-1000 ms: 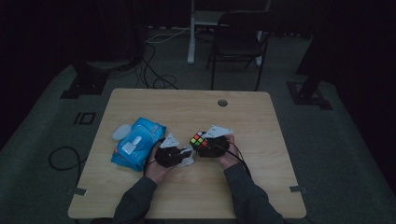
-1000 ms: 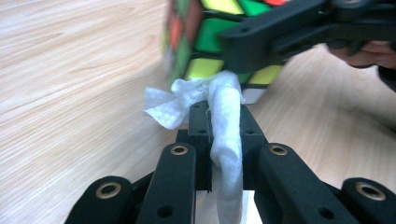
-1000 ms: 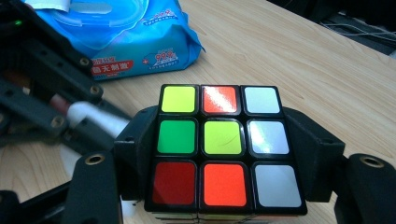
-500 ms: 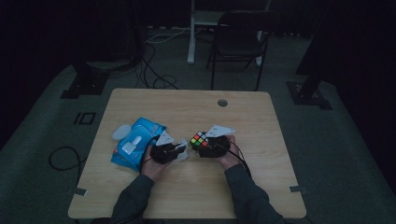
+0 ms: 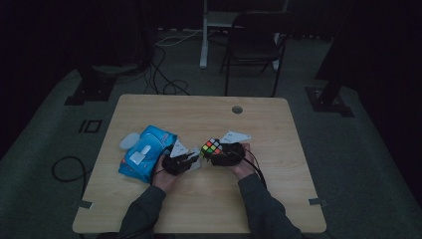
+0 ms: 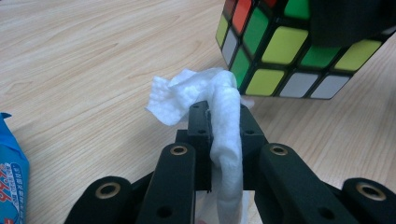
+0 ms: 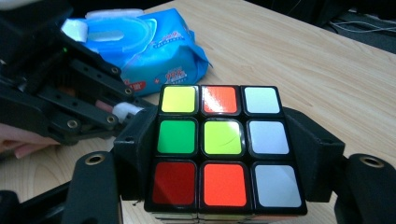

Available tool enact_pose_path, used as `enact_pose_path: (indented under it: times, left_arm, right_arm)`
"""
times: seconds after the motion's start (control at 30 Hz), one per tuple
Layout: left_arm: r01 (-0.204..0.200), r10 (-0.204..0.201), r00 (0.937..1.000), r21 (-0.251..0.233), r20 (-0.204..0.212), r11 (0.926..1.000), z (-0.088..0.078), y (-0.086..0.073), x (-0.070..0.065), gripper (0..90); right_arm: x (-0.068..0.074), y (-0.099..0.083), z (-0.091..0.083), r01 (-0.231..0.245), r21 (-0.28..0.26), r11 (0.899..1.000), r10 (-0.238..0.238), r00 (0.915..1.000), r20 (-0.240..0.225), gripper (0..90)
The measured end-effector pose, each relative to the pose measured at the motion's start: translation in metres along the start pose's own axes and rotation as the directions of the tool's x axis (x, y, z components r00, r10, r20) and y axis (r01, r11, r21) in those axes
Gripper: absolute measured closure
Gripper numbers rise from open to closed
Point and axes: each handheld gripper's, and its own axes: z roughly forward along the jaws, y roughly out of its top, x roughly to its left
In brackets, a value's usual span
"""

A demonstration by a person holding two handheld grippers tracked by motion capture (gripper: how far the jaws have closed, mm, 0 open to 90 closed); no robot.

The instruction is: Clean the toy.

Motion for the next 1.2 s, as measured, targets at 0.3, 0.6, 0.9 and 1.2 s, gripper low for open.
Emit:
enact_pose_path:
  times: [0.3, 0.6, 0.9, 1.2]
  left_arm:
    - [-0.026, 0.026, 0.9997, 0.011, -0.003, 0.9996, 0.005, 0.001, -0.004, 82.2]
    - [-0.056, 0.056, 0.9980, 0.015, 0.029, 0.9983, 0.010, 0.006, -0.015, 82.2]
    - [-0.094, 0.092, 0.9930, 0.018, 0.073, 0.9954, 0.014, 0.008, -0.025, 82.1]
    - [-0.057, 0.057, 0.9984, 0.011, 0.000, 0.9983, 0.008, 0.009, -0.010, 82.1]
  right_arm:
    - [0.001, 0.003, 0.002, -0.020, -0.008, 1.000, 0.020, 0.9996, -0.021, 34.4]
    - [-0.003, 0.006, 0.002, -0.053, -0.025, 0.998, 0.052, 0.9980, -0.036, 34.4]
    - [-0.004, 0.007, 0.001, -0.069, -0.034, 0.997, 0.068, 0.9971, -0.035, 34.4]
    - [-0.007, 0.004, -0.001, -0.078, -0.032, 0.996, 0.077, 0.9963, -0.040, 34.4]
